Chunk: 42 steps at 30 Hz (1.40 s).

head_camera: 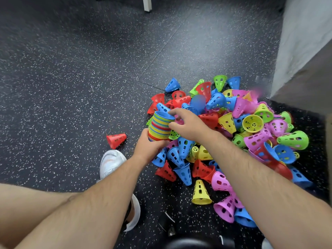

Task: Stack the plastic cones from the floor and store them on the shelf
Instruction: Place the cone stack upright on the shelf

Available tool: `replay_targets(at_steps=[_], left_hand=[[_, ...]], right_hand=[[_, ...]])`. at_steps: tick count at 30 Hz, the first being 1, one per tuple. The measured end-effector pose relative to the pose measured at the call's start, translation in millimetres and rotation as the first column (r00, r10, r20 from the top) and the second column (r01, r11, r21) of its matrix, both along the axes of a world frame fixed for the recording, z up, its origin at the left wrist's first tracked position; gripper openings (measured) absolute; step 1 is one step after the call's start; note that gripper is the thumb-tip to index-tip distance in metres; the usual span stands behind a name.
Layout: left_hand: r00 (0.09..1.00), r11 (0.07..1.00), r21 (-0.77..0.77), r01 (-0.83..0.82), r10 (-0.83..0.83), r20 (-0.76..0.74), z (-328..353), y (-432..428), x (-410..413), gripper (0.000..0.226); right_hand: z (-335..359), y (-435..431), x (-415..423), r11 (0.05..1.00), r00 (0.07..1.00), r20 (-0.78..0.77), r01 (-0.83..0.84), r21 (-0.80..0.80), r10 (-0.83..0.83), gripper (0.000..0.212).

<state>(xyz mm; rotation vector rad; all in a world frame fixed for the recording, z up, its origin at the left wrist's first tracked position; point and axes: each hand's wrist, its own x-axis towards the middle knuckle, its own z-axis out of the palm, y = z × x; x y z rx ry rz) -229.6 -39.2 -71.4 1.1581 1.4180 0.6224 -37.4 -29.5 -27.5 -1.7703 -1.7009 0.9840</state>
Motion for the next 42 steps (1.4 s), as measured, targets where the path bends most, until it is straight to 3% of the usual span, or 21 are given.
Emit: replay_targets(at_steps=[7,10,18,25,31,36,39,42], left_hand=[[0.981,0.996,0.052,0.069,-0.077,0.176,39.2,9.5,52.7,0.044],[0.957,0.991,0.091,0.099,-0.120,0.264,73.2,20.3,93.6,0.054],[0.819,0.879,0.401,0.256,-0.418,0.393,220.2,22.7,237.2,0.067],[0.691,0.733,0.584,0.349,-0.623,0.368,360.8,-8.7,313.5,0.064],[0.601,0.609,0.704,0.365,-0.732,0.321,476.0,-32.2,363.4,0.075],[0.495,0.454,0.803,0.386,-0.836,0.236,567.0,-58.5,429.0,0.075],[0.468,0.416,0.840,0.348,-0.854,0.228,609.0,-77.4,482.6,0.079],[0.451,0.369,0.858,0.356,-0.872,0.188,636.1,-97.8,540.1,0.071]], right_hand=[[32.6,-20.8,40.4,0.979,0.999,0.054,-0.006,0.203,-0.005,0.065],[62.9,-25.2,74.1,0.949,0.986,0.162,-0.027,0.315,-0.026,0.070],[241.4,-76.5,208.0,0.802,0.876,0.271,0.189,0.566,-0.398,0.073],[384.2,-152.2,276.8,0.629,0.749,0.197,0.348,0.695,-0.632,0.068],[466.4,-206.6,313.7,0.465,0.550,0.178,0.441,0.767,-0.816,0.082],[530.9,-250.2,356.6,0.268,0.381,0.060,0.521,0.810,-0.923,0.060],[557.6,-277.7,391.2,0.164,0.220,0.012,0.690,0.705,-0.975,0.063],[569.0,-295.3,427.1,0.113,0.186,-0.090,0.844,0.525,-0.978,0.066]])
